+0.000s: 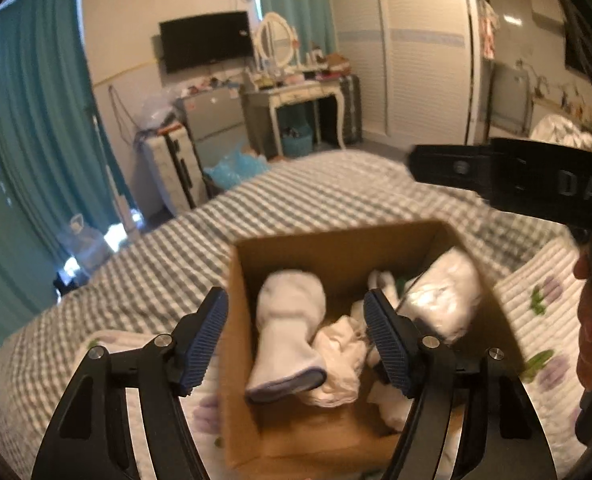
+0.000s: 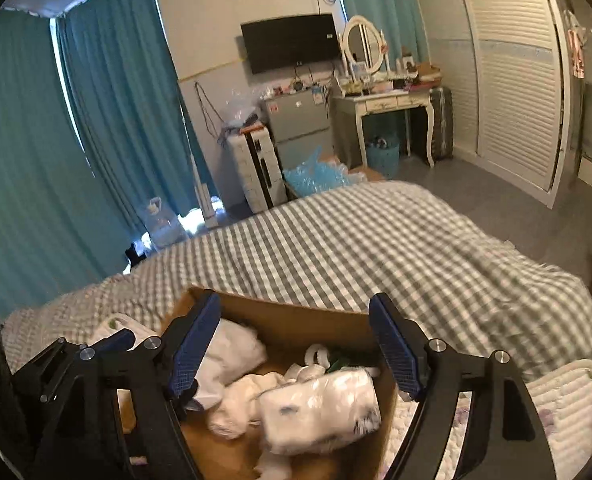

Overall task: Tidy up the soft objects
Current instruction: 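Carry the sock and glove over the box and release both, then grasp the blue tissue pack with the right gripper while the left gripper grasps the small white sock, then carry the blue pack and sock over the box and release both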

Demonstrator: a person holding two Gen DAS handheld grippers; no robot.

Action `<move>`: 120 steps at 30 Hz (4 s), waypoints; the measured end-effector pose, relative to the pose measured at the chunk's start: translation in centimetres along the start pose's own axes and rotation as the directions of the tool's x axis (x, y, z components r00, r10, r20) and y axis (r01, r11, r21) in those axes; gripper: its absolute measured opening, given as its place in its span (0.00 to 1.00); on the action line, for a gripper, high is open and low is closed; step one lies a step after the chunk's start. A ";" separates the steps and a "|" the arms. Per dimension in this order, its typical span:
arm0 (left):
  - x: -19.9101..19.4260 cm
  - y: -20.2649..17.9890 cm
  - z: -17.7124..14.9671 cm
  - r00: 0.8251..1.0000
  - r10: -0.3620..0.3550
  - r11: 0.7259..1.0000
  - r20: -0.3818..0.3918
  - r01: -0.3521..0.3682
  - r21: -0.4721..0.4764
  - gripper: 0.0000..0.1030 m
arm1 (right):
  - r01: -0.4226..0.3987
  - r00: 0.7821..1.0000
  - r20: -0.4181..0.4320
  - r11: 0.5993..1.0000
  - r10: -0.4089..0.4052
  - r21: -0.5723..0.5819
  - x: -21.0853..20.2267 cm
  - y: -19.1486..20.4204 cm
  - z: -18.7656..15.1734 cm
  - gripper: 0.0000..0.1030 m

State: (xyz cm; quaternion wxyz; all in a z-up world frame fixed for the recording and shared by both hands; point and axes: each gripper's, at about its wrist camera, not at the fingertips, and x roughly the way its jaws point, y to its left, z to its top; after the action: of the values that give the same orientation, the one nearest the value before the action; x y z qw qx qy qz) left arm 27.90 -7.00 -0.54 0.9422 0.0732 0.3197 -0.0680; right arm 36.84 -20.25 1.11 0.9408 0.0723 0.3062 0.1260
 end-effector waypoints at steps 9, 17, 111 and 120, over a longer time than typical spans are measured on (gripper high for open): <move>-14.4 3.5 2.6 0.983 0.064 0.997 0.173 -0.056 -0.050 0.69 | -0.008 0.992 0.127 1.000 0.008 -0.001 -15.4 2.6 2.8 0.75; -23.7 4.3 0.4 0.957 0.101 0.992 0.271 -0.078 -0.096 0.85 | 0.031 0.985 0.175 0.994 -0.012 -0.107 -24.8 5.8 -0.1 0.95; -12.5 -2.7 -10.5 0.991 -0.133 0.988 -0.012 0.132 -0.081 0.32 | 0.065 0.996 -0.066 0.997 -0.068 -0.043 -15.9 0.7 -14.7 0.73; -14.7 -2.8 -4.2 0.985 -0.142 0.990 0.100 0.143 -0.004 0.32 | 0.067 0.997 0.036 0.993 -0.064 -0.101 -18.3 1.1 -7.2 0.73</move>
State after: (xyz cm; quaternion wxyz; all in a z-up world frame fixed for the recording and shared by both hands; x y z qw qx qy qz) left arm 13.37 -7.79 4.92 0.9501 0.0413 0.2772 -0.1371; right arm 18.08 -23.88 5.74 0.9519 0.0162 0.2859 0.1094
